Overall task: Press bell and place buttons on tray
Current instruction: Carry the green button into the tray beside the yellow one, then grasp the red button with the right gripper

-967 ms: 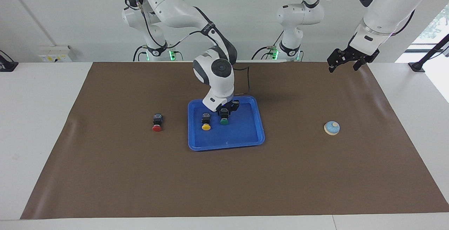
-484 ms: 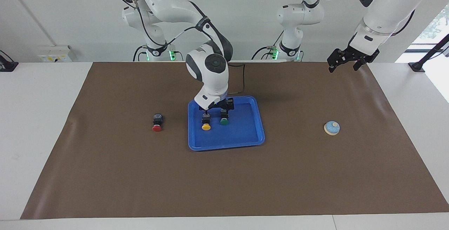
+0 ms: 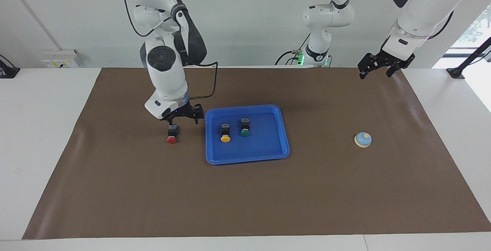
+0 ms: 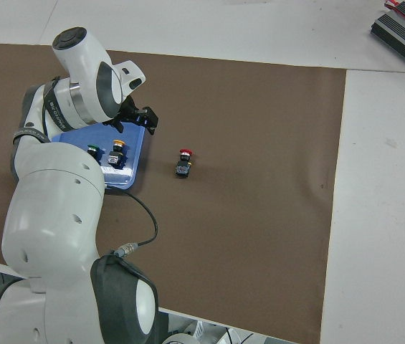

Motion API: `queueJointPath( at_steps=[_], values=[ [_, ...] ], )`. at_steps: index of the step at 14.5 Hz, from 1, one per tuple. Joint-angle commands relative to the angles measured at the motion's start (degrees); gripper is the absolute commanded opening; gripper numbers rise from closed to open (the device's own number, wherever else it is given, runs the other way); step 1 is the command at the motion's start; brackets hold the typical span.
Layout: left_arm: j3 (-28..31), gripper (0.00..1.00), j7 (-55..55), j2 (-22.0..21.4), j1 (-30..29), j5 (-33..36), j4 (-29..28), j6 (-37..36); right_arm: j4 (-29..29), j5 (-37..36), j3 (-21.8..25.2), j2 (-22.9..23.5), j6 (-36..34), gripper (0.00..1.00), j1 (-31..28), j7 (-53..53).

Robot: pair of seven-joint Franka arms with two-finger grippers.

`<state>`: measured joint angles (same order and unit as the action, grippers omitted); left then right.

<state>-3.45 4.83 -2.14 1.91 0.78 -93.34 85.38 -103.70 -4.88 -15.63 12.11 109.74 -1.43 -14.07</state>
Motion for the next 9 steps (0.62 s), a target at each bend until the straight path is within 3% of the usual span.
queueJointPath(
  at_steps=[1, 3, 9],
  values=[
    [-0.2, 1.0, 0.0, -0.6, -0.3, -0.1, -0.2, -0.7, -8.9, -0.5, -0.8, -3.4, 6.2, 1.0, -3.1, -0.4],
    [-0.2, 1.0, 0.0, -0.6, -0.3, -0.1, -0.2, -0.7, -15.2, -0.3, -0.8, -5.2, 13.1, 1.0, -4.8, -0.6],
    [-0.2, 1.0, 0.0, -0.6, -0.3, -0.1, -0.2, -0.7, -24.9, 1.1, -0.9, -7.9, 23.0, 1.0, -6.4, -0.7]
  ],
)
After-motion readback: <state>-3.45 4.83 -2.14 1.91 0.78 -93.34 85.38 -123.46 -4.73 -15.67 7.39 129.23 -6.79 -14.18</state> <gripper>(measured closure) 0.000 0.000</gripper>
